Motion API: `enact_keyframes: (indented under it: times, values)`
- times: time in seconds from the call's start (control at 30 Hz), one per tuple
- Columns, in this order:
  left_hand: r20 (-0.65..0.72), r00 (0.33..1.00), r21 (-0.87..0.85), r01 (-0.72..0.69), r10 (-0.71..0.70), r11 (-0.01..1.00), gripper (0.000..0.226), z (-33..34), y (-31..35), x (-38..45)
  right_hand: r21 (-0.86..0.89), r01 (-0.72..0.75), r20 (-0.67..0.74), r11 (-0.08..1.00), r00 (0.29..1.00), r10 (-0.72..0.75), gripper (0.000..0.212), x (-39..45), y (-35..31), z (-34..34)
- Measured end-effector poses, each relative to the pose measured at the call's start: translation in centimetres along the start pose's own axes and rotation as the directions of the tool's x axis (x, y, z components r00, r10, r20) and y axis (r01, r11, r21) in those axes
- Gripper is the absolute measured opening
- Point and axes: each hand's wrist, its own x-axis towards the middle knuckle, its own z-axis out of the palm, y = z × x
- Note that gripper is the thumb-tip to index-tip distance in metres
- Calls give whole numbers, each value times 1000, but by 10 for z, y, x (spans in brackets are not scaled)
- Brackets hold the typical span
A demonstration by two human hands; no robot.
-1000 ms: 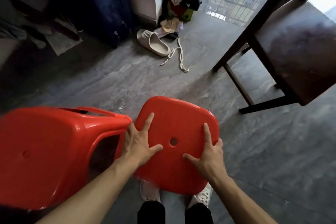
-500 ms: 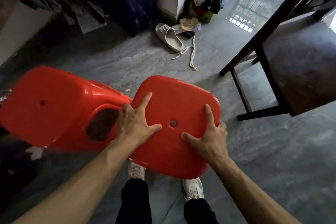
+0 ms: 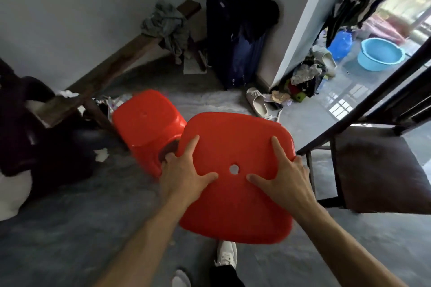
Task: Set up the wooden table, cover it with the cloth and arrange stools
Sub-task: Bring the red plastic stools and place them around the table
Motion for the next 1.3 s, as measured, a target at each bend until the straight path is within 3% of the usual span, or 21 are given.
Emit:
enact_keyframes:
  times: [0.33,0.5,0.7,1.03,1.3]
  values:
    - [-173,972,-268,107,-157,958,107,-93,-90,-153,-208,257,66,944,966,-249,117,-139,-100,-20]
    - [-271,932,-371,129,-240,920,104,-131,-151,-233,-252,432,124,866,902,-413,117,-206,-152,5]
    - [-307,861,-432,253,-405,865,103,-162,-218,-299,-241,612,246,754,790,-562,119,-252,-205,55]
    - [-362,642,-494,484,-676,723,101,-189,-299,-336,-157,811,454,563,566,-688,120,-267,-300,146]
    - [-311,395,-569,652,-864,502,100,-208,-341,-351,-38,918,627,395,330,-706,117,-283,-373,219]
